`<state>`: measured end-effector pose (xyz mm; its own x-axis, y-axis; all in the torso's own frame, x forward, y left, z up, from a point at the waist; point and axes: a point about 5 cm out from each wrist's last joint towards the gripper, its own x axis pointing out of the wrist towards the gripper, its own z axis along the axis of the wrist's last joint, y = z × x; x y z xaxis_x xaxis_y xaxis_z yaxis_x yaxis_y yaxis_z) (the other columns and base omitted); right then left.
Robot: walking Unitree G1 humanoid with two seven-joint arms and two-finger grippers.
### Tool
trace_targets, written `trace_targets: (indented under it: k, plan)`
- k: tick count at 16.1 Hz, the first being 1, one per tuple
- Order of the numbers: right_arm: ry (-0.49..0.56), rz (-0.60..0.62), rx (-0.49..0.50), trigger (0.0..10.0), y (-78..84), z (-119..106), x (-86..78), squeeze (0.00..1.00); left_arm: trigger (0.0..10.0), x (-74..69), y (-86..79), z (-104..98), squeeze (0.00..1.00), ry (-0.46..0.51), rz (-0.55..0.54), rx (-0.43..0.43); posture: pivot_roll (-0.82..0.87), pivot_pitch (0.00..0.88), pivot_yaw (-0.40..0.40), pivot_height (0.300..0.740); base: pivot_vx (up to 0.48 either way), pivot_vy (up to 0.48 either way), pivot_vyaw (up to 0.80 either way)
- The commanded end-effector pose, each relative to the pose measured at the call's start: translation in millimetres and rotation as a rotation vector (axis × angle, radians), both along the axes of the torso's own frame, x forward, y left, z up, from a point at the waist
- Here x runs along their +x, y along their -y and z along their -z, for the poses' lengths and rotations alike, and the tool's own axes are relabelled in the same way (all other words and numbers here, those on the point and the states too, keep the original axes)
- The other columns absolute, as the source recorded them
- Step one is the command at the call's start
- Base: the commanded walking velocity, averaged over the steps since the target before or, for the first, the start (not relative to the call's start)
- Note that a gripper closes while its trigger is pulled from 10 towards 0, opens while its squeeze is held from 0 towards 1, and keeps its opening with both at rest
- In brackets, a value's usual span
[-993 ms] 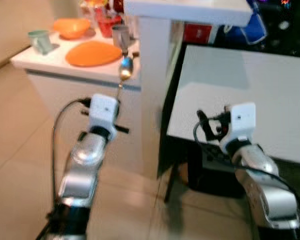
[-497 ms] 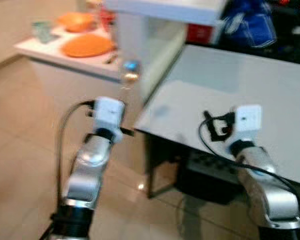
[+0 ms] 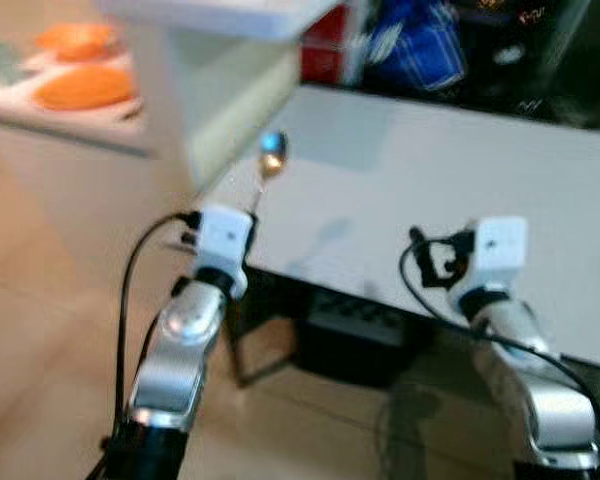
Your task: Setting the table
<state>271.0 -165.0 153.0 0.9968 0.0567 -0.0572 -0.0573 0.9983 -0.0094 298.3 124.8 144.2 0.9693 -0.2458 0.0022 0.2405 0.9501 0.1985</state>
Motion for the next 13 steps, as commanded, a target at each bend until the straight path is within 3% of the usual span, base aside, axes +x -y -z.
trace_targets:
  k: [1,2,13]
  plan:
    - [-0.001,-0.001,0.013,10.0,-1.7,-0.8,-1.4,0.0,10.0,0.4,-3.4,-6.2,0.0,0.02,-0.008,0.006,-0.04,0.0,0.012,0.74,0.0,-0.472,-0.8]
    - [0.0,0.002,0.011,10.0,-1.5,-1.0,-1.5,0.0,10.0,0.8,-3.4,-6.5,0.0,0.021,-0.009,0.006,-0.04,0.0,0.012,0.74,0.0,-0.472,-0.8]
    - [0.028,-0.032,-0.022,10.0,-1.3,-9.6,3.3,0.0,10.0,6.2,-2.6,-7.7,0.0,0.029,-0.043,0.007,-0.05,0.0,0.014,0.74,0.0,-0.472,0.0]
